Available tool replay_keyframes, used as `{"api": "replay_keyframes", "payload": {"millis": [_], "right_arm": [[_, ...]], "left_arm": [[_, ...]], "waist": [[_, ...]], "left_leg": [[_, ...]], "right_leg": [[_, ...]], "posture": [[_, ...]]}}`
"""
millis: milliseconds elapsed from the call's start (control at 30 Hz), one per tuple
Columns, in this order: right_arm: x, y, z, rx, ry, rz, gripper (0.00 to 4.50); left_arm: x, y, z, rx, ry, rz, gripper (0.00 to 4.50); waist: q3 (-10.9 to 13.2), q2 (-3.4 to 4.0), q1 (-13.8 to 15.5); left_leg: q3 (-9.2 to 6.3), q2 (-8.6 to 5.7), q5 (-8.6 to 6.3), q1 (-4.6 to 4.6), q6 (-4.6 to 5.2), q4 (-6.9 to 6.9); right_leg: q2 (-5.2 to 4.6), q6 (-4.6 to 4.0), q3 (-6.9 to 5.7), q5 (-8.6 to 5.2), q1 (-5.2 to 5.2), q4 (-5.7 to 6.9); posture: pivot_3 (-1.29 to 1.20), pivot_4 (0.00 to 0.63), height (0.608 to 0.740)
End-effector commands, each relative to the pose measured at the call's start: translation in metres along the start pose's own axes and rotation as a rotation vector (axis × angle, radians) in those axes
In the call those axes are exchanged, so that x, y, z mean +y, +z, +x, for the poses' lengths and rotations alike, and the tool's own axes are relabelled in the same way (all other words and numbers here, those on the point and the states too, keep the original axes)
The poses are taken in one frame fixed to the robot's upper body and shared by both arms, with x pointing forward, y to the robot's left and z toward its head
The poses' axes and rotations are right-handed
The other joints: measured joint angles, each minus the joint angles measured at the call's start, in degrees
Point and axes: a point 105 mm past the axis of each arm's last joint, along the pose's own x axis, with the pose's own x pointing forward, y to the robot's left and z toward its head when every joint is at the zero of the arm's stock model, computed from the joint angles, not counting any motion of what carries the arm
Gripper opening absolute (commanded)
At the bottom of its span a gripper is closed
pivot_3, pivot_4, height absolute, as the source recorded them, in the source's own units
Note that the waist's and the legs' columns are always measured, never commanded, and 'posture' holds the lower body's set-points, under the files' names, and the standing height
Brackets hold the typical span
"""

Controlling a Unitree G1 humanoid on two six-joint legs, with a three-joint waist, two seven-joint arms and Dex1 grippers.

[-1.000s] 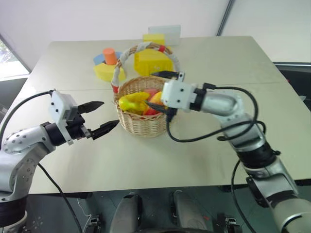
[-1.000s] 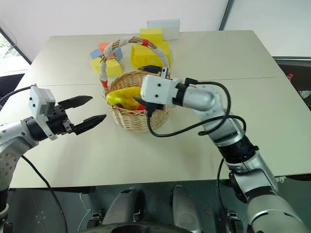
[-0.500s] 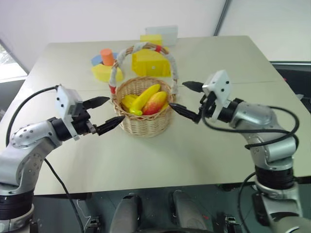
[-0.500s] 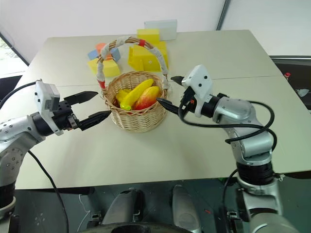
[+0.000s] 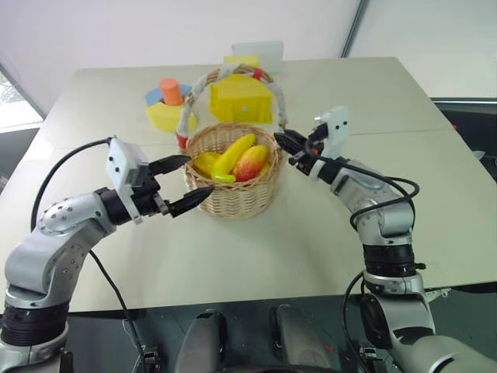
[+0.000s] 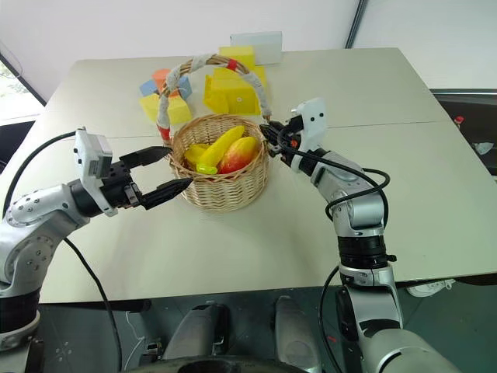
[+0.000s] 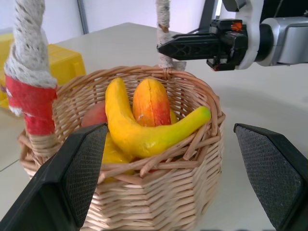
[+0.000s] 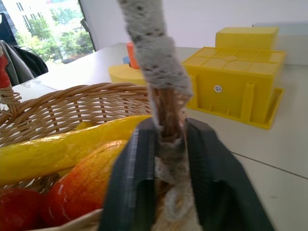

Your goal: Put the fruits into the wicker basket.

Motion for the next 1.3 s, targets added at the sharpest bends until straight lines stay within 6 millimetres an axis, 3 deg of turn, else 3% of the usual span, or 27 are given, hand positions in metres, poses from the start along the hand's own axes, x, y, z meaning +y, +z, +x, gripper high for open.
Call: {"api": "replay_keyframes", "payload": {"millis": [33,100,233,367,400,567,633,733,833,1000,1167,1300], "right_arm": [[0.01,0.025,-0.001,-0.088,0.05,-0.048,0.04],[0.005,0.036,-0.009,-0.125,0.026,-0.071,0.04],[-0.025,0.059,-0.035,-0.179,-0.113,-0.149,0.04],[-0.076,0.078,-0.082,-0.181,-0.371,-0.237,0.04],[-0.083,0.08,-0.088,-0.181,-0.403,-0.248,0.04],[-0.153,0.073,-0.141,-0.141,-0.803,-0.224,0.04],[-0.166,0.068,-0.15,-0.153,-0.879,-0.184,0.04],[-0.173,0.061,-0.152,-0.143,-0.893,-0.178,0.04],[-0.174,0.058,-0.153,-0.148,-0.892,-0.158,1.4],[-0.172,0.062,-0.166,-0.15,-0.925,-0.202,4.06],[-0.147,0.06,-0.184,-0.125,-0.762,-0.278,4.06],[-0.122,0.035,-0.194,0.02,-0.571,-0.341,4.06]], "left_arm": [[-0.005,0.008,0.0,-0.032,-0.012,0.023,4.5],[-0.005,0.008,0.001,-0.033,-0.012,0.024,4.5],[-0.004,0.01,0.002,-0.037,-0.013,0.029,4.5],[-0.002,0.01,0.004,-0.038,-0.025,0.03,4.5],[-0.002,0.01,0.004,-0.038,-0.028,0.03,4.5],[0.0,0.01,0.017,-0.052,-0.05,0.025,4.5],[0.001,0.009,0.02,-0.057,-0.053,0.025,4.5],[0.0,0.01,0.023,-0.066,-0.052,0.024,4.5],[-0.001,0.008,0.025,-0.076,-0.052,0.017,4.5],[0.002,0.0,0.026,-0.07,-0.021,-0.013,4.5],[0.019,-0.015,0.009,-0.033,0.083,-0.048,4.5],[0.041,-0.039,-0.023,0.047,0.231,-0.049,4.5]], "waist": [[0.0,0.0,0.0],[0.0,0.0,0.0],[0.0,0.02,0.5],[0.0,0.01,0.7],[0.0,0.01,0.6],[0.0,0.01,0.0],[0.0,0.02,-0.1],[0.0,0.05,-0.5],[0.0,0.08,-1.0],[0.0,0.07,-1.1],[0.0,0.09,-0.5],[0.0,0.08,-0.6]], "left_leg": [[0.0,0.01,0.0,0.0,0.0,0.0],[0.0,0.02,0.0,0.0,0.0,0.0],[0.0,-0.02,0.0,-0.02,0.0,0.0],[-0.02,-0.09,-0.01,-0.08,0.01,0.0],[-0.01,-0.1,-0.01,-0.08,0.01,0.0],[0.09,-0.06,-0.01,-0.04,0.03,0.0],[0.15,-0.05,-0.01,0.0,0.03,0.0],[0.18,-0.03,-0.01,0.02,0.03,-0.01],[0.18,0.06,-0.01,0.01,0.04,-0.03],[0.18,0.05,-0.01,0.01,0.04,-0.02],[0.15,0.04,-0.03,-0.02,0.08,-0.02],[0.18,0.05,-0.05,0.0,0.11,-0.02]], "right_leg": [[0.01,0.0,0.0,0.0,0.0,0.0],[0.03,0.0,0.0,0.0,0.0,0.01],[-0.02,0.0,-0.01,0.0,-0.01,0.0],[-0.09,0.0,-0.02,0.0,0.01,-0.07],[-0.09,0.0,-0.02,0.0,0.01,-0.1],[0.01,0.01,0.04,0.0,0.02,-0.12],[0.1,0.01,0.12,0.0,0.01,-0.11],[0.18,0.01,0.17,0.0,0.0,-0.09],[0.18,0.01,0.18,0.0,0.0,-0.09],[0.14,0.02,0.18,0.01,0.01,-0.09],[0.13,0.02,0.19,0.0,0.02,-0.1],[0.12,0.03,0.19,0.0,0.03,-0.15]], "posture": [[0.0,0.15,0.74],[0.0,0.15,0.74],[0.0,0.15,0.74],[0.0,0.15,0.74],[0.0,0.15,0.74],[0.0,0.15,0.74],[0.0,0.15,0.74],[0.0,0.15,0.74],[0.0,0.15,0.74],[0.0,0.15,0.74],[0.0,0.15,0.74],[0.0,0.15,0.74]]}}
